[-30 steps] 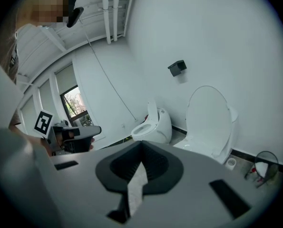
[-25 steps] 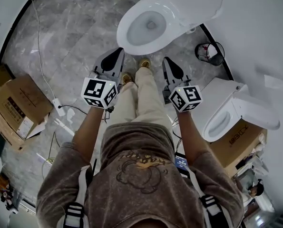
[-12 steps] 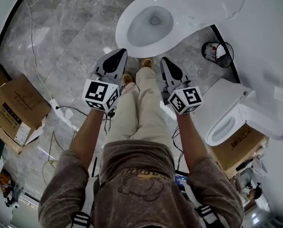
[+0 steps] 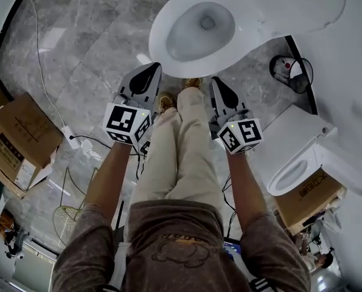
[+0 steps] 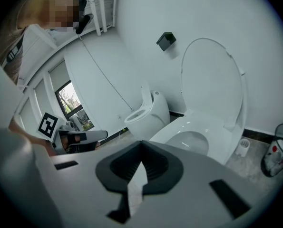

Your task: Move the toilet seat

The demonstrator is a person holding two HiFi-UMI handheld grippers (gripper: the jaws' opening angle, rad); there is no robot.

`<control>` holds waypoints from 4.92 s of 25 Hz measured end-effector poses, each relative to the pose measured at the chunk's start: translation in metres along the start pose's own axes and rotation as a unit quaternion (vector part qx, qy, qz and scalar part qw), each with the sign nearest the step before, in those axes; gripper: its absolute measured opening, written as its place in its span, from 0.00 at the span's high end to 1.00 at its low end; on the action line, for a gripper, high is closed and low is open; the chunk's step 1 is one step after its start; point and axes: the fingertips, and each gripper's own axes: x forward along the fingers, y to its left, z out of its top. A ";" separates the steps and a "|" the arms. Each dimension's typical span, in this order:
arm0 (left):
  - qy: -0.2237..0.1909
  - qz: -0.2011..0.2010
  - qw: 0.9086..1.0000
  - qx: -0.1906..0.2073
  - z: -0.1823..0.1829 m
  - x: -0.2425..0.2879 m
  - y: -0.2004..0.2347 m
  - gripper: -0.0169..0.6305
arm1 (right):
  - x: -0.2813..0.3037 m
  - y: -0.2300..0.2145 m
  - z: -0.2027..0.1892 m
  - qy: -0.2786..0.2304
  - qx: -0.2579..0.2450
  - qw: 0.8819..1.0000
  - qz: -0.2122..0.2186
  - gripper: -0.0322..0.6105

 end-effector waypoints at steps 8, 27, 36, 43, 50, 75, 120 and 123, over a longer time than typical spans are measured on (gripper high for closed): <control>0.022 0.009 1.000 -0.004 -0.023 0.017 0.000 0.96 | 0.011 -0.012 -0.016 0.009 0.018 1.000 -0.006 0.95; 0.091 0.013 0.992 -0.088 -0.087 0.038 0.042 0.43 | 0.026 -0.044 -0.086 0.081 0.095 0.991 -0.044 0.41; 0.149 0.014 0.983 -0.111 -0.139 0.061 0.056 0.42 | 0.044 -0.057 -0.141 0.125 0.131 0.982 -0.049 0.41; 0.183 0.024 0.972 -0.147 -0.177 0.073 0.072 0.41 | 0.059 -0.064 -0.175 0.160 0.144 0.975 -0.052 0.42; 0.193 0.017 0.964 -0.181 -0.194 0.087 0.077 0.41 | 0.061 -0.075 -0.190 0.166 0.168 0.970 -0.060 0.43; 0.182 0.019 0.955 -0.233 -0.185 0.088 0.069 0.41 | 0.076 -0.071 -0.190 0.141 0.248 0.956 -0.073 0.34; 0.130 -0.020 0.969 -0.209 0.015 0.039 -0.011 0.54 | 0.014 -0.043 -0.033 0.088 0.382 0.919 -0.048 0.39; 0.136 -0.022 0.971 -0.195 0.029 0.042 -0.019 0.54 | 0.010 -0.045 -0.020 0.081 0.393 0.915 -0.044 0.38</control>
